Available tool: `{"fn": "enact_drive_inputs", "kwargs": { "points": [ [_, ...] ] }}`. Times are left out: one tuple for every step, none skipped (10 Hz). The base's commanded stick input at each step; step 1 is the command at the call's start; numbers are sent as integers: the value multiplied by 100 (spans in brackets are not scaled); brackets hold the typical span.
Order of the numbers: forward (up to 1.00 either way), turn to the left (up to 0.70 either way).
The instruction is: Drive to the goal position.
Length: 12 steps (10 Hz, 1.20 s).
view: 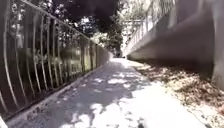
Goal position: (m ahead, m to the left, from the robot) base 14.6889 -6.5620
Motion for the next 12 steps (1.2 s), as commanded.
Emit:
{"fn": "enact_drive_inputs", "kwargs": {
  "points": [
    [50, 0],
    [50, 0],
    [50, 0],
    [50, 0],
    [50, 0],
    [50, 0],
    [50, 0],
    [50, 0],
    [50, -1],
    [50, -9],
    [50, -37],
    [50, -50]
  ]
}}
